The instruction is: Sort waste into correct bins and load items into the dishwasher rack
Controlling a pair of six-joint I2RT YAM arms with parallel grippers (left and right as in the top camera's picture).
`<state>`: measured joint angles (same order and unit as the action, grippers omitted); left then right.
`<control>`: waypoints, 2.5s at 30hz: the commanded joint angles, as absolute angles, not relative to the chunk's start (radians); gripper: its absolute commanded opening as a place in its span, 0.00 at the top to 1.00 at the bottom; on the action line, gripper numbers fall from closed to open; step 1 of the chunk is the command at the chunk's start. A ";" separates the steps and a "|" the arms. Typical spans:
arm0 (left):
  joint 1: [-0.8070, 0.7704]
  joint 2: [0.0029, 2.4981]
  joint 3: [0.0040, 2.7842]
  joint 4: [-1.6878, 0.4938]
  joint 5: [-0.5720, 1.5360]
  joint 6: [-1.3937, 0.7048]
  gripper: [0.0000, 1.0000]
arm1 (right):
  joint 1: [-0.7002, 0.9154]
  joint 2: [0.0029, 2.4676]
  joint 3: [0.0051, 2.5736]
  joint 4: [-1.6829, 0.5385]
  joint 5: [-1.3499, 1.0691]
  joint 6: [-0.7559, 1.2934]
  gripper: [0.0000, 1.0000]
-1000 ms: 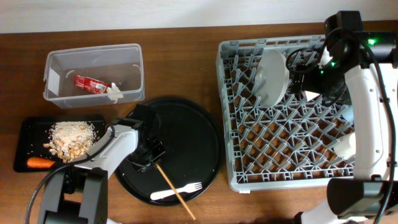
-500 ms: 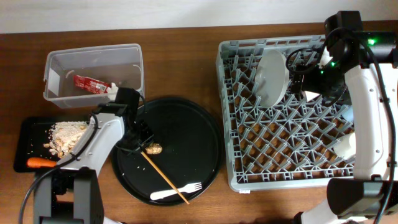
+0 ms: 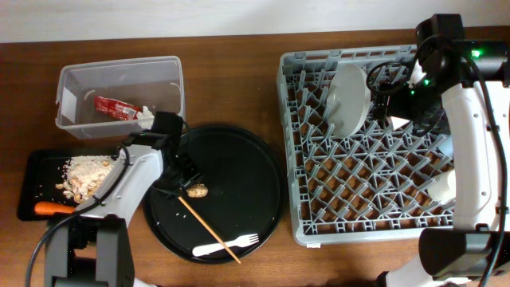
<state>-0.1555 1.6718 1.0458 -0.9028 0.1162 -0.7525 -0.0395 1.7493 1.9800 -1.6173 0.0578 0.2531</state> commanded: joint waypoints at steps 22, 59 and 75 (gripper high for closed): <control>-0.040 1.789 1.376 -1.116 0.016 -0.659 1.00 | -0.041 1.724 1.988 -1.620 0.057 0.246 0.01; 0.620 1.974 1.565 -1.130 -0.112 -0.627 0.42 | -0.041 1.724 1.988 -1.638 0.057 0.242 0.01; 0.178 1.948 1.670 -1.475 -0.058 -0.517 0.42 | 0.072 1.724 1.988 -1.639 -0.258 -0.036 0.01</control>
